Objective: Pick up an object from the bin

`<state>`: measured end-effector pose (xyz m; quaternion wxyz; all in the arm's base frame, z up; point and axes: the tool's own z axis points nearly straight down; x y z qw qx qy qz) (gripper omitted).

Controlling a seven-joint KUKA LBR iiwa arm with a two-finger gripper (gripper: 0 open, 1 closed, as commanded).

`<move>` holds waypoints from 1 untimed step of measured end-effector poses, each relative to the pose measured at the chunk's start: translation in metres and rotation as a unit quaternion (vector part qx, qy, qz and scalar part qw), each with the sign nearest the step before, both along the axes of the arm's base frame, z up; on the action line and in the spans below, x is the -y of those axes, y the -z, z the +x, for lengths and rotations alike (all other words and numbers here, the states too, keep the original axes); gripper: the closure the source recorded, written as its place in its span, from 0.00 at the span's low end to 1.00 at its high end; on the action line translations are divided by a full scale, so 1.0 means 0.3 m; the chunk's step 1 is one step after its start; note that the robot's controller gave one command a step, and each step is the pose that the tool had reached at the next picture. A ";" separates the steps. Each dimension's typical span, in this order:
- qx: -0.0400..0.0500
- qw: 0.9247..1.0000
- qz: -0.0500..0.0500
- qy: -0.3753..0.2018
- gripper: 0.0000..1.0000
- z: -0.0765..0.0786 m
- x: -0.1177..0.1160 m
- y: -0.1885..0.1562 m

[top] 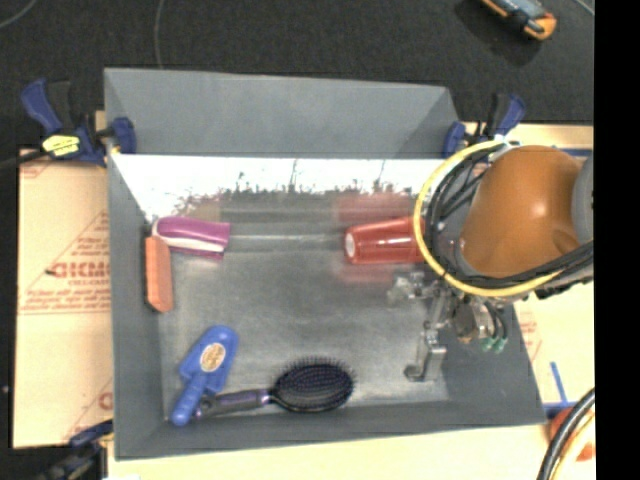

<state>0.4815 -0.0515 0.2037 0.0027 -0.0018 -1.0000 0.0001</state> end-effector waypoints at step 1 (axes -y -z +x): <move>0.004 1.000 -0.001 -0.002 0.00 0.005 -0.001 -0.015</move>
Offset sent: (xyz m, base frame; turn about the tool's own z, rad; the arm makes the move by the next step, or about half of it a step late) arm -0.0080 0.0546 -0.1337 -0.0680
